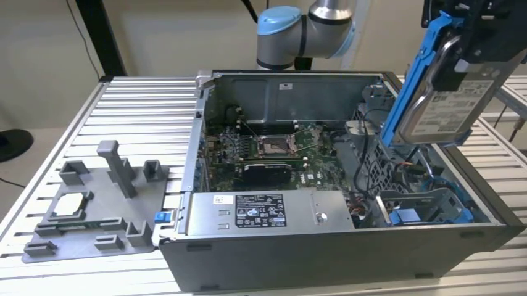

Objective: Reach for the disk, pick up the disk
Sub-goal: 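Pick up the disk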

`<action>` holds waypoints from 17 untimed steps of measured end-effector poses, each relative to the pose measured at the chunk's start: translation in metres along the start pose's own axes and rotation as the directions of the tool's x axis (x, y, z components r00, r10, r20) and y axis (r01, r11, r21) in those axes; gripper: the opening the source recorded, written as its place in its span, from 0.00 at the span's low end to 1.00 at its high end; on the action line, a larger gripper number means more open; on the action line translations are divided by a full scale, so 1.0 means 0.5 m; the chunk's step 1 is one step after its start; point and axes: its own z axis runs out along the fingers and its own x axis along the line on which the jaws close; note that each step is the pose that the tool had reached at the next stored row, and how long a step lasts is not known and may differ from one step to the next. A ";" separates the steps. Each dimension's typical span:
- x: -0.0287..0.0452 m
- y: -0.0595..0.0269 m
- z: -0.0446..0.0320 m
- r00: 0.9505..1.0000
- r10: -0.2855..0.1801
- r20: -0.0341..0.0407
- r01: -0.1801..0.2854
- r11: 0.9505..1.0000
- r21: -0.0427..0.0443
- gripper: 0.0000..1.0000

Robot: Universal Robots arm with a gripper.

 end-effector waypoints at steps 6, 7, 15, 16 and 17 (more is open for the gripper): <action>0.033 -0.003 0.001 1.000 0.000 0.000 0.000 1.000 -0.001 0.00; 0.039 -0.004 0.001 1.000 0.000 0.000 0.000 1.000 -0.001 0.00; 0.074 -0.018 0.003 1.000 0.000 0.000 0.000 1.000 -0.002 0.00; 0.077 -0.020 0.003 1.000 0.000 0.000 0.000 1.000 -0.003 0.00; 0.079 -0.021 0.003 1.000 0.000 0.000 0.000 1.000 -0.003 0.00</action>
